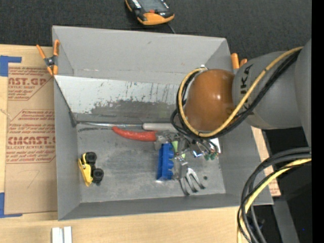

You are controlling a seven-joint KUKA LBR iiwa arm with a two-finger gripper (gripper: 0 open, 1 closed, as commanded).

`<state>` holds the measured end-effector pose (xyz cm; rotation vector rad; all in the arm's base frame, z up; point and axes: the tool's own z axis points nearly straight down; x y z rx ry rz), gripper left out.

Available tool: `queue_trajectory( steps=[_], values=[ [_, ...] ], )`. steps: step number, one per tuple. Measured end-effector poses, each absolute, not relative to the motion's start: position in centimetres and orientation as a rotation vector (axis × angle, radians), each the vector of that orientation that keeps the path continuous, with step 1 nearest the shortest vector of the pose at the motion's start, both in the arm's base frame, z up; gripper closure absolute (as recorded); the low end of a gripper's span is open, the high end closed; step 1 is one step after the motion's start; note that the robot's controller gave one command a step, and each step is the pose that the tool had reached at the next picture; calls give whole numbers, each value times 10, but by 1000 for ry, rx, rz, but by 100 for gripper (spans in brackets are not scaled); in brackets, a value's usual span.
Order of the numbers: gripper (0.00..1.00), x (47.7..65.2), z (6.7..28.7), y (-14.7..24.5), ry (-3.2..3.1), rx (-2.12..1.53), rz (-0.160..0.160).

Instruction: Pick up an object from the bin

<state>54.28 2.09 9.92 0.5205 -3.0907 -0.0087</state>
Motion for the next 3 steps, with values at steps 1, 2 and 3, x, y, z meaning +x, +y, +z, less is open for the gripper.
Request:
queue_trajectory(
  steps=[1,2,3],
  values=[
    [0,553,70,25,-2926,1162,-5],
    [100,541,70,30,-3041,770,-11],
    [100,541,70,30,-3041,770,-11]
  ],
)
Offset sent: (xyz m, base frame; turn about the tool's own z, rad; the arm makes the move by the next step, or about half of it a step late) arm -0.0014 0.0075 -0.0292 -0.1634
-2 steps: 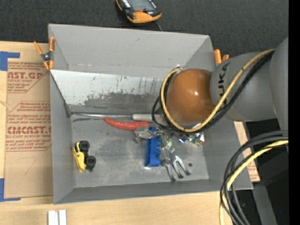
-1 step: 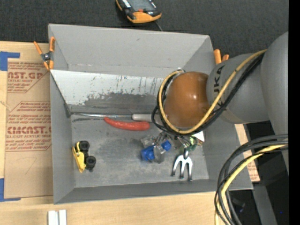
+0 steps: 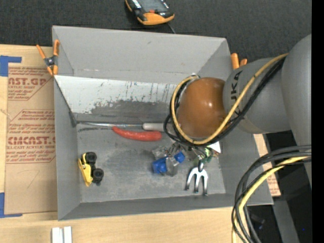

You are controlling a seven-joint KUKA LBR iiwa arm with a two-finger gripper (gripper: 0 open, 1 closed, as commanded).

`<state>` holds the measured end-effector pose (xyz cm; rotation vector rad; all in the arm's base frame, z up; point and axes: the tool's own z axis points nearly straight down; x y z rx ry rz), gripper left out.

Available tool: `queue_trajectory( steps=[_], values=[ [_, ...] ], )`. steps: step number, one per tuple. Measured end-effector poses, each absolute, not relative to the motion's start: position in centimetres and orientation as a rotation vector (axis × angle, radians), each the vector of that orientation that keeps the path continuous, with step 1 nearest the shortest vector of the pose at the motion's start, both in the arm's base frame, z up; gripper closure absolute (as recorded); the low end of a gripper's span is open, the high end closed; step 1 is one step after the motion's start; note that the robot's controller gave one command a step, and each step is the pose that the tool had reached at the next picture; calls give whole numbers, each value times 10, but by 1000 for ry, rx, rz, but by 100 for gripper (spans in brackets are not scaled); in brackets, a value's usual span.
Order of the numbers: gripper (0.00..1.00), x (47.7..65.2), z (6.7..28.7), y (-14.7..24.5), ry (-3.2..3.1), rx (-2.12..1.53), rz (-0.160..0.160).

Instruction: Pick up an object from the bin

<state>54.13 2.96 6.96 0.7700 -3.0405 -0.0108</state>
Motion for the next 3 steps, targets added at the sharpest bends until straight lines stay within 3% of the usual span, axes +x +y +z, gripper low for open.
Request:
queue_trajectory(
  steps=[2,3],
  values=[
    [100,540,117,31,-3037,768,-13],
    [100,539,166,31,-3034,767,-16]
  ],
)
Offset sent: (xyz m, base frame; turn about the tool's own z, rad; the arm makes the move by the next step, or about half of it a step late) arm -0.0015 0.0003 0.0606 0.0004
